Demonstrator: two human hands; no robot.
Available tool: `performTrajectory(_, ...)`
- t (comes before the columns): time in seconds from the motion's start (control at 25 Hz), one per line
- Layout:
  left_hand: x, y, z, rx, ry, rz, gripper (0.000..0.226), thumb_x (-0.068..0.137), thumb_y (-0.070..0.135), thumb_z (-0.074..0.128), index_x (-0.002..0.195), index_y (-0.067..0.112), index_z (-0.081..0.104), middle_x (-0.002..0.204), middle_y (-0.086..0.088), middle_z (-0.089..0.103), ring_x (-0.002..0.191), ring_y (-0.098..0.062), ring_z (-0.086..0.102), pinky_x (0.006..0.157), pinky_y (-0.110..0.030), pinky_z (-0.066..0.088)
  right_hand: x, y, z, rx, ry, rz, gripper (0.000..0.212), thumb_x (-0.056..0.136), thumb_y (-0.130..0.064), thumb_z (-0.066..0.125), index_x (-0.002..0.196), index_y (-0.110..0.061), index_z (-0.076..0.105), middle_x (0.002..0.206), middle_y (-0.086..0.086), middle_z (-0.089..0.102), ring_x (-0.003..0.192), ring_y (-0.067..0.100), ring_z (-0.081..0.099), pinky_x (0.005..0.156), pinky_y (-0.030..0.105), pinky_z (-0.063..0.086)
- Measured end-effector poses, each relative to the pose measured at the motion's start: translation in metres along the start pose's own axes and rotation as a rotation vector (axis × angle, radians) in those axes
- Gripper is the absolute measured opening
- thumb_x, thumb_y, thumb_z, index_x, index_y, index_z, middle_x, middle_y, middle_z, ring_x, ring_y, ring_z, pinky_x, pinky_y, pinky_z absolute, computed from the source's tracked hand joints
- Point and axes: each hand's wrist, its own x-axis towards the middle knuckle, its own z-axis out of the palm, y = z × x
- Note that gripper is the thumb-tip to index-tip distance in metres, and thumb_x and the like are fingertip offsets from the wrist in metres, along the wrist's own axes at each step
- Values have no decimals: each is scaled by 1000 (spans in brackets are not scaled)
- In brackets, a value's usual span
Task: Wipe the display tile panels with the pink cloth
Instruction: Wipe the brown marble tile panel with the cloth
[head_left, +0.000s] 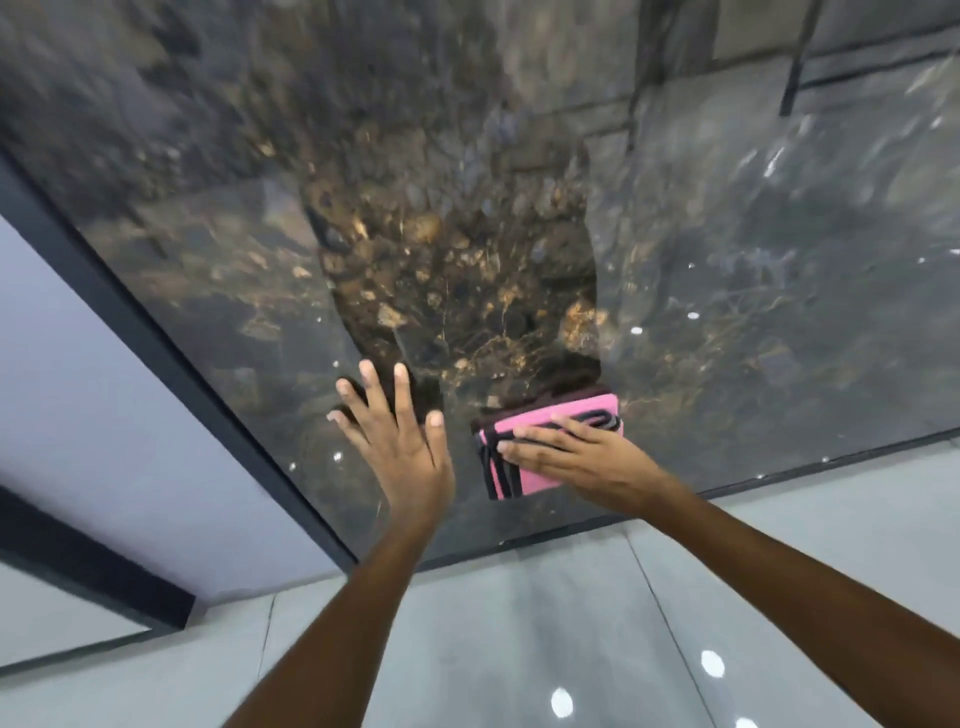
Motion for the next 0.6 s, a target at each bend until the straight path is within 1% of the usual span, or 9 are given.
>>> performTrajectory(0.08, 24, 32, -18, -171, -16, 2, 51, 105, 43, 17, 149, 19, 28, 165, 5, 0, 151, -17, -5, 119, -49, -8, 14, 65, -40, -52, 175, 176, 88, 75, -27, 58, 152, -11, 17, 155, 3, 25, 142, 21, 25, 121, 41, 3)
performTrajectory(0.16, 84, 71, -33, -259, 65, 113, 50, 106, 41, 18, 147, 16, 31, 161, -10, 15, 151, -17, 0, 120, -44, -8, 27, 142, -85, -34, 372, 622, 90, 73, -37, 56, 150, -7, 21, 154, 11, 28, 147, 22, 18, 119, 41, 9)
performTrajectory(0.24, 165, 112, -50, -291, 184, 155, 49, 106, 37, 24, 146, 11, 35, 157, -20, 25, 150, -27, 9, 120, -43, -5, 43, 181, -120, 136, 578, 1029, 90, 71, -28, 60, 148, 3, 25, 153, 22, 28, 148, 27, 12, 120, 39, 9)
performTrajectory(0.28, 203, 128, -59, -295, 244, 159, 49, 105, 34, 28, 146, 9, 38, 155, -22, 29, 148, -33, 14, 120, -43, -3, 53, 179, -124, 187, 623, 1035, 89, 71, -22, 61, 146, 6, 25, 152, 27, 28, 148, 29, 9, 121, 38, 7)
performTrajectory(0.32, 238, 142, -67, -286, 299, 175, 49, 104, 32, 31, 145, 8, 41, 154, -22, 32, 146, -38, 18, 119, -43, -1, 64, 171, -126, 157, 595, 864, 88, 71, -19, 62, 145, 8, 23, 150, 29, 28, 148, 29, 8, 121, 36, 6)
performTrajectory(0.4, 289, 158, -80, -192, 364, 221, 50, 103, 31, 33, 146, 8, 42, 155, -19, 33, 145, -41, 21, 119, -47, 4, 71, 156, -127, -29, 347, 260, 89, 77, -24, 57, 149, 5, 14, 151, 23, 25, 145, 30, 15, 120, 37, 6)
performTrajectory(0.44, 304, 162, -83, -95, 356, 237, 52, 103, 33, 31, 149, 10, 38, 157, -16, 31, 146, -40, 20, 119, -49, 6, 68, 169, -131, -108, 259, 93, 90, 80, -31, 52, 151, 2, 8, 152, 20, 22, 143, 31, 19, 119, 39, 7)
performTrajectory(0.52, 312, 164, -85, 101, 306, 230, 57, 104, 37, 30, 155, 12, 24, 161, -12, 22, 148, -39, 15, 119, -54, 6, 60, 222, -149, -149, 323, 245, 91, 79, -39, 50, 149, 3, 10, 151, 25, 24, 141, 37, 22, 119, 42, 9)
performTrajectory(0.6, 307, 163, -80, 166, 286, 222, 60, 104, 39, 31, 156, 13, 15, 163, -11, 16, 149, -38, 12, 119, -54, 3, 56, 275, -170, 47, 589, 789, 86, 78, -32, 54, 145, 11, 20, 148, 35, 26, 140, 45, 21, 119, 47, 12)
